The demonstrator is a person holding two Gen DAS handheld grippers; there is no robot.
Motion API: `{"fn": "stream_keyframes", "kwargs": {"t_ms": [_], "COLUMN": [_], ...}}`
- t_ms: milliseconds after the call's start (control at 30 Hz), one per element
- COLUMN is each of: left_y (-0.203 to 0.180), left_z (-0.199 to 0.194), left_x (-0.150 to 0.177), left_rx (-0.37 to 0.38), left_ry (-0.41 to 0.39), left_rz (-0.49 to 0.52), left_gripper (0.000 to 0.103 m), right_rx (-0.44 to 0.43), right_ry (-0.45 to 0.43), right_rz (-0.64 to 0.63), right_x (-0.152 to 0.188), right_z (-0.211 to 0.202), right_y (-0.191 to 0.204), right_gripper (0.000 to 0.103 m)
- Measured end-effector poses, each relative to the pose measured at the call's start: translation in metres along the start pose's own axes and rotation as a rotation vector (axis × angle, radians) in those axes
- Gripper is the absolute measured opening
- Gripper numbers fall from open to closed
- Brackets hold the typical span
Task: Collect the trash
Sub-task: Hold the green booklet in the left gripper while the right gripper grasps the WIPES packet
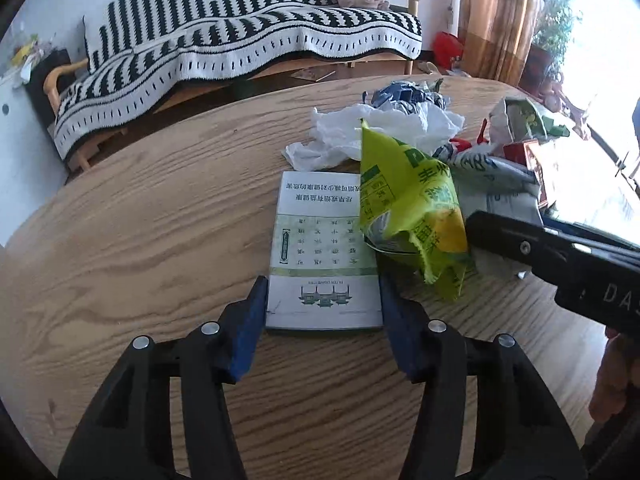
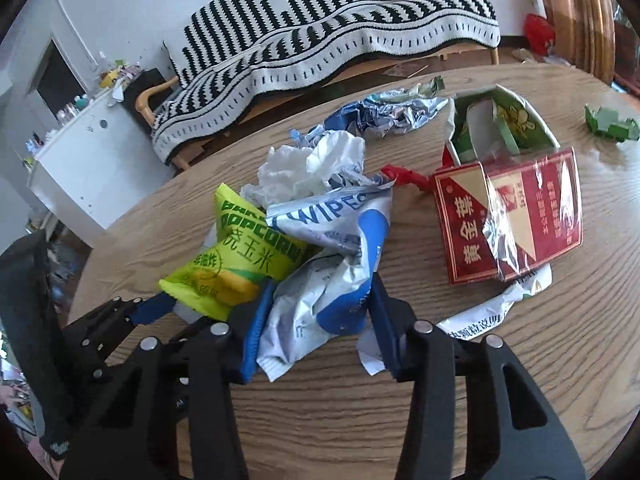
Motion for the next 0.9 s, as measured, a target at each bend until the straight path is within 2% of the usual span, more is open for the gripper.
{"fn": "stream_keyframes", "kwargs": {"t_ms": [67, 100, 133, 267, 367, 433, 733, 900], "left_y": [0.005, 0.006, 0.007, 0.011, 0.015, 0.012, 0.011, 0.023], "left_z": [-0.005, -0.008, -0.012, -0.027, -0.030, -0.031, -0.030, -0.033], "left_x": [-0.003, -0.004, -0.005, -0.008, -0.007, -0.005, 0.004, 0.009], "left_rx": [0.020, 0.018, 0.011, -0.005, -0.011, -0.038, -0.016, -0.021], "left_ry": [-0.005, -0.015, -0.028, -0.067, -0.053, -0.052, -0.021, -0.015], "left_rz": [-0.049, -0.055, -0.053, -0.060, -0.073, -0.043, -0.029, -0.063], "left_gripper": [0.053, 0.053, 0.053, 0.054, 0.054, 0.054, 0.054, 0.054], "right_rx": [-0.056, -0.116, -0.135, -0.090, -0.067, -0.059, -0.066, -0.060], "right_ry": [0.017, 0.029, 0.035, -0.015, -0.041, -0.047, -0.025, -0.010], "right_rz": [0.037, 0.078, 0.083, -0.013, -0.026, -0.031, -0.032, -0.037], "right_x": [0.000, 0.000, -0.001, -0.006, -0.007, -0.007, -0.003, 0.002], "right_z": [-0.002, -0.003, -0.004, -0.018, -0.025, -0.028, -0.023, -0.021], "right_y": [-0.004, -0.007, -0.008, -0.003, -0.004, -0.005, -0.002, -0.004], "right_gripper": [0.044, 0.044, 0.044, 0.044, 0.044, 0.044, 0.044, 0.044]}}
Point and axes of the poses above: each gripper's, at about its wrist camera, not at the fingertips, and z roughly the way its jaws point, y to its left, x to its underside, the point moved 2 cm from there along z, roughly the way its jaws point, and after that the axes turned 6 degrees about -y, right-handed, at the moved point
